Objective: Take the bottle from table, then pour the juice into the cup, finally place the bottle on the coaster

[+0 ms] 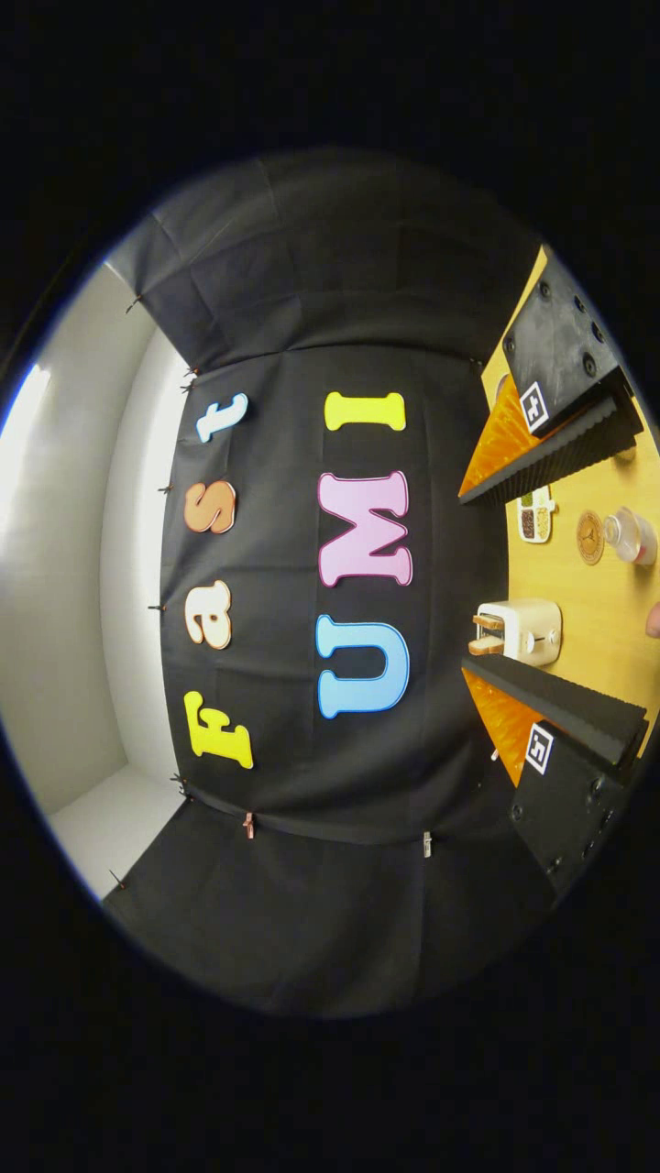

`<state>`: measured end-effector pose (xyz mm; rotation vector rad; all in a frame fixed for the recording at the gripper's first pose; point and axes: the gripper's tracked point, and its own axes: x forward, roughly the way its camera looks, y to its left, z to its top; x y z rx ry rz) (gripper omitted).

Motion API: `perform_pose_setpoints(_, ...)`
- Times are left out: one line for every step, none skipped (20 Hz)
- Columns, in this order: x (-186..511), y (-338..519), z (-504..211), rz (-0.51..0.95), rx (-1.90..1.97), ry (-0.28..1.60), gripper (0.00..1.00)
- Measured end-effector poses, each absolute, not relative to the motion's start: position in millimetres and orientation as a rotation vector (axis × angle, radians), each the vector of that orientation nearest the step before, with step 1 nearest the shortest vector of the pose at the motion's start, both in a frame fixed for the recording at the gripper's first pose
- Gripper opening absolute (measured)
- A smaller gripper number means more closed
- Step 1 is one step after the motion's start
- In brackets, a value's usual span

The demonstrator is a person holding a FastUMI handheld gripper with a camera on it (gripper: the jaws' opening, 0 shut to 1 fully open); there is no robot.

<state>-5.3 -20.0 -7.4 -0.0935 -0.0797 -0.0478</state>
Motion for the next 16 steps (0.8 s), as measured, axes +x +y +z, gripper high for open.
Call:
perform_pose_setpoints(-7.4, -18.0, -16.1, -0.037, -0.088, -0.084, 0.98)
perform_pose_setpoints(-9.0, -18.3, -26.9, -0.035, -0.075, -0.082, 0.98)
perform_pose_setpoints(-12.6, -21.6, -39.7, -0.045, -0.061, -0.075, 0.98)
perform_pose_setpoints(-15.0, -27.4, -53.6, -0.059, -0.051, -0.066, 0.98)
perform_pose_setpoints(-18.7, -33.5, -67.1, -0.077, -0.046, -0.056, 0.97)
perform_pose_setpoints(-23.2, -36.7, -81.1, -0.086, -0.040, -0.047, 0.96)
perform_pose_setpoints(-27.9, -39.9, -93.7, -0.094, -0.039, -0.043, 0.96)
perform_pose_setpoints(-33.4, -45.7, -105.9, -0.106, -0.042, -0.040, 0.97)
perform_pose_setpoints(-35.9, -50.3, -117.2, -0.115, -0.048, -0.033, 0.97)
perform_pose_setpoints(-37.3, -55.3, -131.0, -0.122, -0.055, -0.020, 0.96)
perform_pose_setpoints(-39.3, -58.6, -143.4, -0.129, -0.058, -0.010, 0.97)
perform_pose_setpoints(-40.0, -62.6, -155.4, -0.134, -0.059, -0.003, 0.97)
perform_pose_setpoints(-40.0, -66.9, -168.1, -0.141, -0.058, 0.005, 0.97)
perform_pose_setpoints(-38.9, -69.1, -180.6, -0.144, -0.057, 0.013, 0.97)
perform_pose_setpoints(-37.3, -72.2, -192.2, -0.152, -0.058, 0.019, 0.97)
perform_pose_setpoints(-33.7, -77.0, -203.9, -0.161, -0.060, 0.026, 0.97)
